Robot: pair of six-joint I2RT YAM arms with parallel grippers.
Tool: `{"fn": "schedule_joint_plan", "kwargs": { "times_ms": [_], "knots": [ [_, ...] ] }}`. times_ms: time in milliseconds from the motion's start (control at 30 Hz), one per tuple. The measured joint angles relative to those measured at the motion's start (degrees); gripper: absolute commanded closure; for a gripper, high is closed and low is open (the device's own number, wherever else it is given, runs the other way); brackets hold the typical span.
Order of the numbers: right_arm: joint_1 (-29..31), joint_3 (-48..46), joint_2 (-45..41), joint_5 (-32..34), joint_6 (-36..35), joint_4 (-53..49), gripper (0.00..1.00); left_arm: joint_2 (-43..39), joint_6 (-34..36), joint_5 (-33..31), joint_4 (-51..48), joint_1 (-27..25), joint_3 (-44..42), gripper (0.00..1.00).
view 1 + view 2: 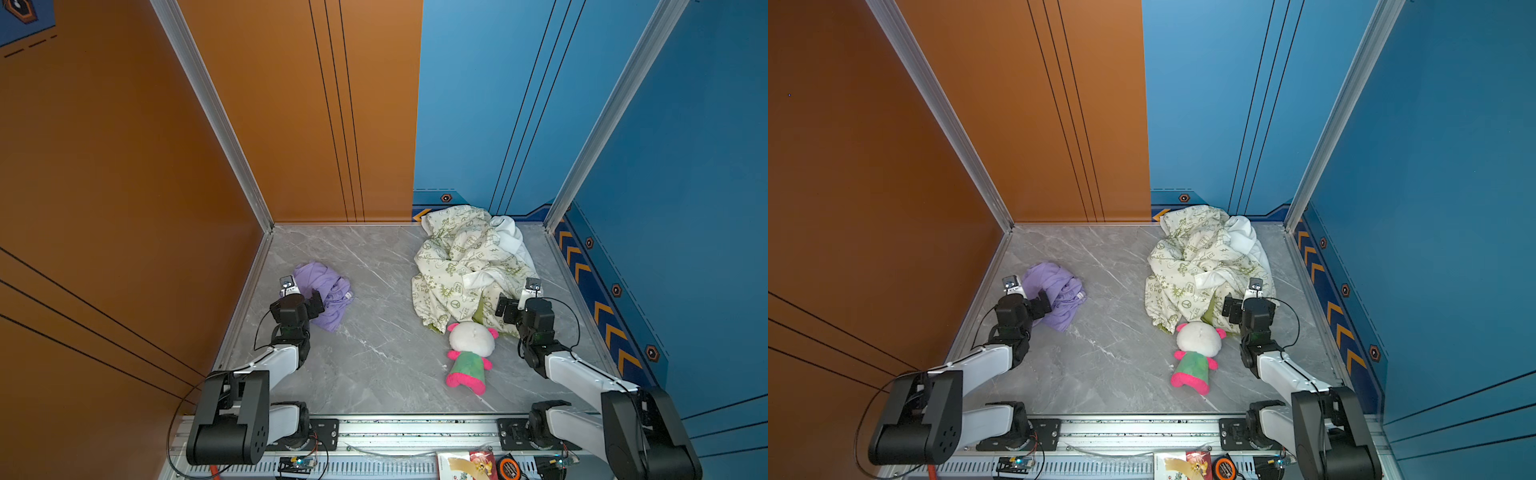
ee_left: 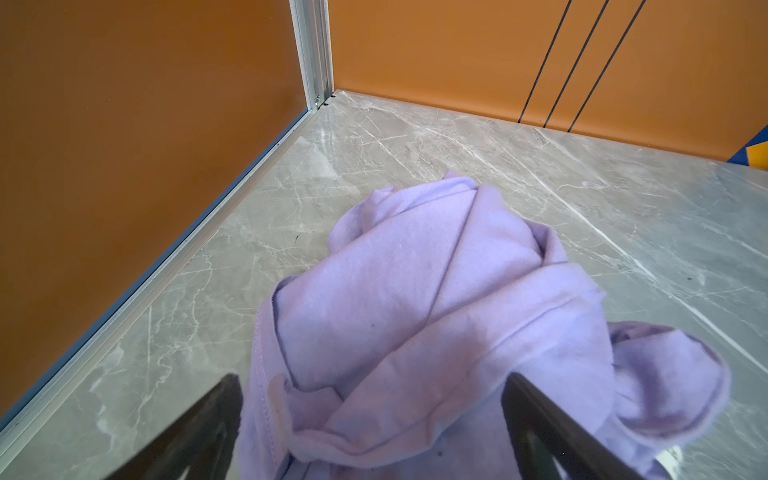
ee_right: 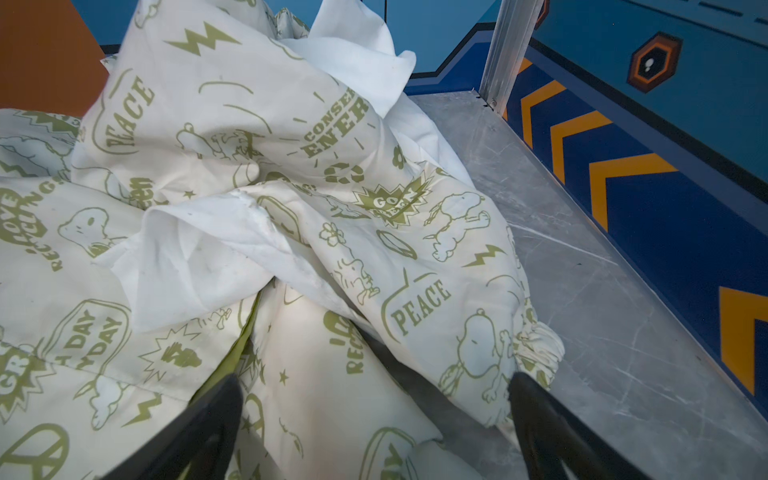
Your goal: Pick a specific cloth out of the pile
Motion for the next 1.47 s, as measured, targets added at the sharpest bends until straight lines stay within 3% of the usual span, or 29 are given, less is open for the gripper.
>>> {"fn": "schedule_joint_plan", "kwargs": {
  "times_ms": [333,500,1467],
  "knots": [
    [0.02,0.44,12.90,-3.10,-5.38,15.52,0.00,12.94,5.14,-0.20,19.58,-2.36,-2.36,0.02],
    [-0.07,-1.46,19.78,-3.02,-6.10,25.59,0.00,15.72,7.41,-0.20,22.23,-3.74,-2.29,0.02],
    [-3.74,3.26,19.89,-3.43,-4.02,21.44,0.00,15.72,8.24,-0.66,20.15,-4.04,0.74,0.02]
  ]
}}
